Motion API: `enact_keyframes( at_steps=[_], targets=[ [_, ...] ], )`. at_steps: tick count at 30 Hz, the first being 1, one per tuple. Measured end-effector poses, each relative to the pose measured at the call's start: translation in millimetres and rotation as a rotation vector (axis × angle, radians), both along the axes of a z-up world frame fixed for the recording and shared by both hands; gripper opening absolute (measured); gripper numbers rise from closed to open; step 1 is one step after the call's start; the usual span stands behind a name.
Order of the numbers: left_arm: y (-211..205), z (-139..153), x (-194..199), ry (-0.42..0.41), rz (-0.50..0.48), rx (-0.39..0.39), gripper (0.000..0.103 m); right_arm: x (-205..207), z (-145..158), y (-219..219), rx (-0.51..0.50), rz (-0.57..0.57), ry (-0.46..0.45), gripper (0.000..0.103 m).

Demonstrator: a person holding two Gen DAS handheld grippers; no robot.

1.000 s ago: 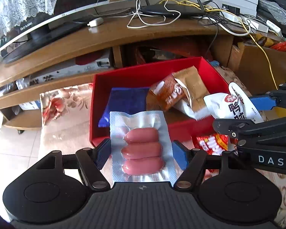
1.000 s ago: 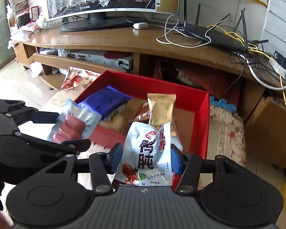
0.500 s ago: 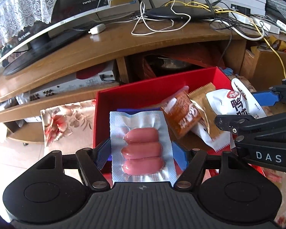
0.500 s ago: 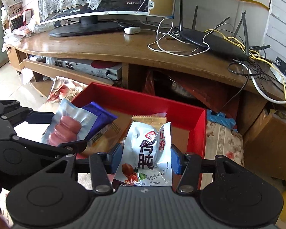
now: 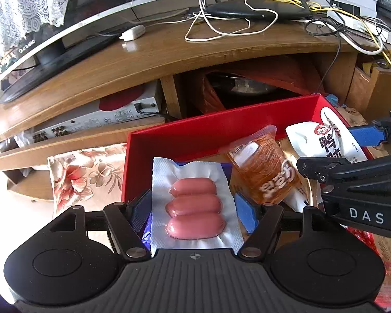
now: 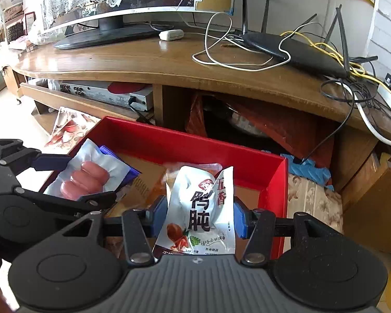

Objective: Organize snacks
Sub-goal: 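Lower both packs into the red box and open both grippers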

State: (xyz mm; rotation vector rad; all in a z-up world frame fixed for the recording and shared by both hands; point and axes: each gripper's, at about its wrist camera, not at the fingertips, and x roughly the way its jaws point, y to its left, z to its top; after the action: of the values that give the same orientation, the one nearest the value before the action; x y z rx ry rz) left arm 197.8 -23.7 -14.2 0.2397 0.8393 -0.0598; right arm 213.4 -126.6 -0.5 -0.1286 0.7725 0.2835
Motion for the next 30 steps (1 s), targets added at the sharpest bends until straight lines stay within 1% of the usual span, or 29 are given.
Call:
enact_keyframes(
  at_steps=[6,13,16,21,30],
  targets=[
    [-3,-5,5,-0.015,-0.001,0.037,0.076,7,-7,1,-0.015,0.001,0.004,0.053],
    [-1,-8,4,0.001,-0.001,0.041,0.078,3,-7,4,-0.053,0.011,-0.011,0.053],
    [-1,-6,3,-0.007,0.001,0.048,0.082,2,-5,4,-0.057,0.006,-0.014,0.056],
    [5,1,2,-0.021,0.014,0.025,0.085,-2,-1,3,-0.07,0.004,-0.028,0.061],
    [6,9,-5,-0.028,0.016,0.008,0.086,-10,4,1,-0.082,0.001,-0.042,0.067]
  ],
)
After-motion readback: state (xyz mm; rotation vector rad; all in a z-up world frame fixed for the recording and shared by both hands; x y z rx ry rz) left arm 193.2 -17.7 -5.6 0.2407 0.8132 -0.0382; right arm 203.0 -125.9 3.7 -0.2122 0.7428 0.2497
